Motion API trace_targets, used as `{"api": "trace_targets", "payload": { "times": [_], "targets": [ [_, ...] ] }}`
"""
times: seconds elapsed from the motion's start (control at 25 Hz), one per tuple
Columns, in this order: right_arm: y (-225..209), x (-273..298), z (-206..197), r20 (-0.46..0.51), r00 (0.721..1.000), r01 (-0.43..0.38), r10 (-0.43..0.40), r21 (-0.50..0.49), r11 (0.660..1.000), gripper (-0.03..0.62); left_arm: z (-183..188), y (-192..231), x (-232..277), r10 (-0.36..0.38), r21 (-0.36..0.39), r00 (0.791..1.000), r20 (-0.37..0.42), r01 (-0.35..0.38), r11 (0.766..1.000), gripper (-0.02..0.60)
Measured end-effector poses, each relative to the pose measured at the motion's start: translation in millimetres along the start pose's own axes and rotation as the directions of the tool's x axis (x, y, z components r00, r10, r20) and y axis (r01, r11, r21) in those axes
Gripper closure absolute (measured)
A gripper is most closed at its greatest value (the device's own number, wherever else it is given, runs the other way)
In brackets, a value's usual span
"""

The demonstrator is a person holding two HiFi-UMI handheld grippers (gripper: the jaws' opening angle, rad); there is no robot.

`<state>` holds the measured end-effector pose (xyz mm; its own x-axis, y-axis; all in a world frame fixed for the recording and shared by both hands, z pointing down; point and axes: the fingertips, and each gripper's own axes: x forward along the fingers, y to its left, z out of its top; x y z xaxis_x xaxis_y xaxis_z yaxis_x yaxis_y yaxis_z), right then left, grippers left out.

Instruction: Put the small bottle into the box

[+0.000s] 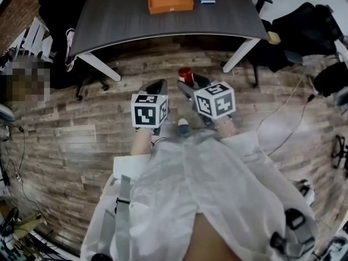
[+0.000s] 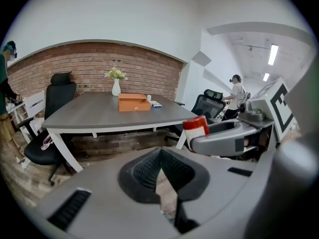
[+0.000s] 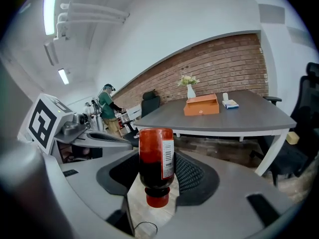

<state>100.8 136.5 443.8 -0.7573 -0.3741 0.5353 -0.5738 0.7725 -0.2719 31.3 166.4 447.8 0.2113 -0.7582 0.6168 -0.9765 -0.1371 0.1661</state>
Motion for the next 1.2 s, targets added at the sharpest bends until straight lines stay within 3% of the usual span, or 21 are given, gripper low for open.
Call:
{"api": "trace_targets", "payload": {
  "times": [0.4,0.92,1.2],
  "targets": [
    [-57,32,28,-0.022,1.000,-0.020,0.020,0.006,1.000,0.385,32,13,54,0.010,-0.042,1.000,-0.026,-0.011,0.999,0.577],
    [-70,39,2,-0.082,0.996,-0.027,0.034,0.084,0.996,0.385,22,13,75,-0.021,-0.086,0.997,-0.081,0.014,0.996,0.577],
    [-87,68,22,-0.090,0.996,-0.018,0.026,0.091,0.996,0.385,43,36,102,-0.036,-0.098,0.996,-0.079,0.028,0.995,0.577]
  ]
}}
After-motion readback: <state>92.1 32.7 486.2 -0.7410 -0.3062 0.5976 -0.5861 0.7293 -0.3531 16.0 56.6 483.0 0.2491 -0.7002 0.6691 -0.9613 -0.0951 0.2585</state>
